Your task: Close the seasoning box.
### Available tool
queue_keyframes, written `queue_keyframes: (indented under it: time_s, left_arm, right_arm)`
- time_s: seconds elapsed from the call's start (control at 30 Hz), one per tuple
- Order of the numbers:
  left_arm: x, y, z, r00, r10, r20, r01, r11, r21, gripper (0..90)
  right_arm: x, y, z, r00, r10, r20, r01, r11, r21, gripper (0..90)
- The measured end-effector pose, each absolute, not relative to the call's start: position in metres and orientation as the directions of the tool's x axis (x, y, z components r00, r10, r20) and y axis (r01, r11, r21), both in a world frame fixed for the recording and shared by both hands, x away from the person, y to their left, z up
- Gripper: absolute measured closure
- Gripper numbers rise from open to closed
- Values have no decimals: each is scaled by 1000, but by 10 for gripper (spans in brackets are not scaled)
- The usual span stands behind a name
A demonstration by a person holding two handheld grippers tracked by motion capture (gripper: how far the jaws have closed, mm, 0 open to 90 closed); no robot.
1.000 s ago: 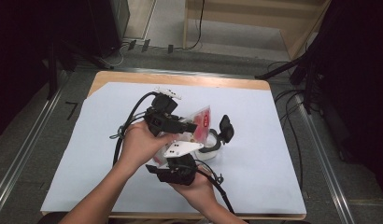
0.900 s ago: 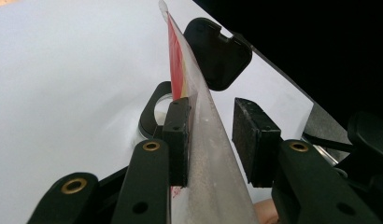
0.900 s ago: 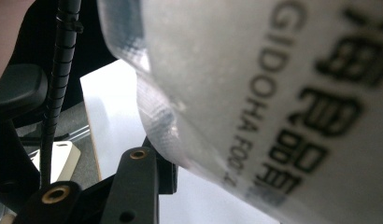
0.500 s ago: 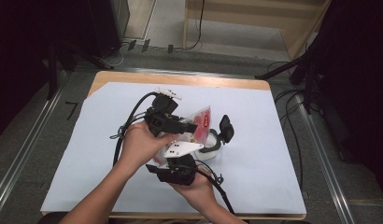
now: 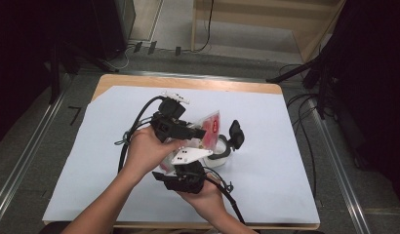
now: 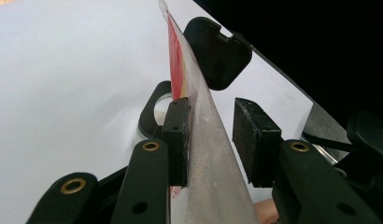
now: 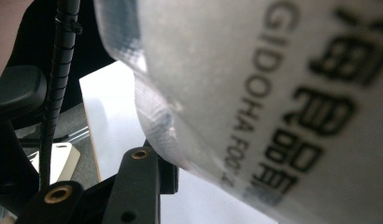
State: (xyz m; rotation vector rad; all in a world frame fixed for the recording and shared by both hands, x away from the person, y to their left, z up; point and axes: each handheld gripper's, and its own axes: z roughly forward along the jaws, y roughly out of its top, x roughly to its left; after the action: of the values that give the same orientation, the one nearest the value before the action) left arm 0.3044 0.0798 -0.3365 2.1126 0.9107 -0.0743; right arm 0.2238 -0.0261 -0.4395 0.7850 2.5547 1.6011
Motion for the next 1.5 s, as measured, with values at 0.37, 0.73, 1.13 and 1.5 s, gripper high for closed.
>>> queue_keyframes:
  time_s: [0.37, 0.73, 1.13, 1.5]
  left_arm:
    - [303, 79, -336, 737, 585, -339, 630, -412, 659, 673]
    - [303, 78, -336, 739, 582, -338, 626, -411, 663, 674]
    - [303, 78, -336, 738, 584, -339, 627, -409, 663, 678]
    - [305, 78, -335, 733, 590, -339, 632, -407, 660, 676]
  right_arm:
    - [224, -26, -440, -873, 426, 237, 399, 344, 850, 633]
    - [223, -26, -440, -872, 426, 241, 402, 342, 850, 634]
    - [223, -26, -440, -872, 427, 241, 402, 341, 850, 634]
    - [225, -26, -439, -871, 423, 250, 409, 340, 847, 635]
